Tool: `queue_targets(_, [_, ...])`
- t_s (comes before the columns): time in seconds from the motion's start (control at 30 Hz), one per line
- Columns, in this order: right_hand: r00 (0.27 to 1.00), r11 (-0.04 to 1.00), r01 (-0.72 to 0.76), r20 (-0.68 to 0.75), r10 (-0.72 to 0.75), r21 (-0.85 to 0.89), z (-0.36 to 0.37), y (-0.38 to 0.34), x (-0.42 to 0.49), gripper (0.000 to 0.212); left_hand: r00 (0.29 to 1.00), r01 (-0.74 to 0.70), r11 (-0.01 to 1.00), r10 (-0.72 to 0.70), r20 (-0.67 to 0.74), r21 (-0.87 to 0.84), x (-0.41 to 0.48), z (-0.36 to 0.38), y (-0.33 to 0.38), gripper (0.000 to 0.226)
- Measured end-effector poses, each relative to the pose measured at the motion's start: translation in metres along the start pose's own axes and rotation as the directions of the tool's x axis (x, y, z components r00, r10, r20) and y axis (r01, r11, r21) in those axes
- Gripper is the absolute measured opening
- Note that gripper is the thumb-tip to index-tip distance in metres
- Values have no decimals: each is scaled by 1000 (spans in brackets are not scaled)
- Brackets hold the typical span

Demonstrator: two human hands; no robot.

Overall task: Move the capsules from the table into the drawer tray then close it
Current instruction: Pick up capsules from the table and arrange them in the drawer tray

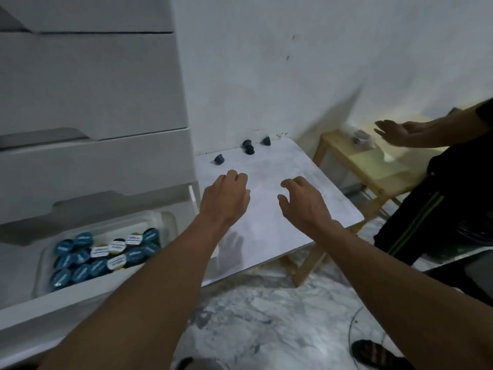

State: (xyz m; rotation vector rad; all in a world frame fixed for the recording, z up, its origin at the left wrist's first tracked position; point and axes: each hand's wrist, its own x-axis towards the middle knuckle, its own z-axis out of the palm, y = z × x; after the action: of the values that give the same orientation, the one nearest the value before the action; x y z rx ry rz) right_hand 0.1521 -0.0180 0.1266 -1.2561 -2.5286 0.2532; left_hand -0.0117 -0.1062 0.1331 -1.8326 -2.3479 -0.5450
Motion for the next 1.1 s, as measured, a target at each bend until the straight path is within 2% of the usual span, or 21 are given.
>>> queue_targets(0.37, [996,995,63,54,-67,77,29,39,91,34,991,101,989,-110,74,109,87,44,-4,25])
queue_targets(0.73, [983,996,16,181,-32,90,78,67,239,33,974,184,980,-193,118,77,209,110,-50,25])
queue_targets(0.93, [955,993,61,285,-87,97,105,70,290,35,930,317,947,-322,175,54,232,145,-83,17])
queue_targets(1.1, [925,986,124,347,-156,113,130,68,336,31,867,429,896,-444,226,114,245,170,-104,22])
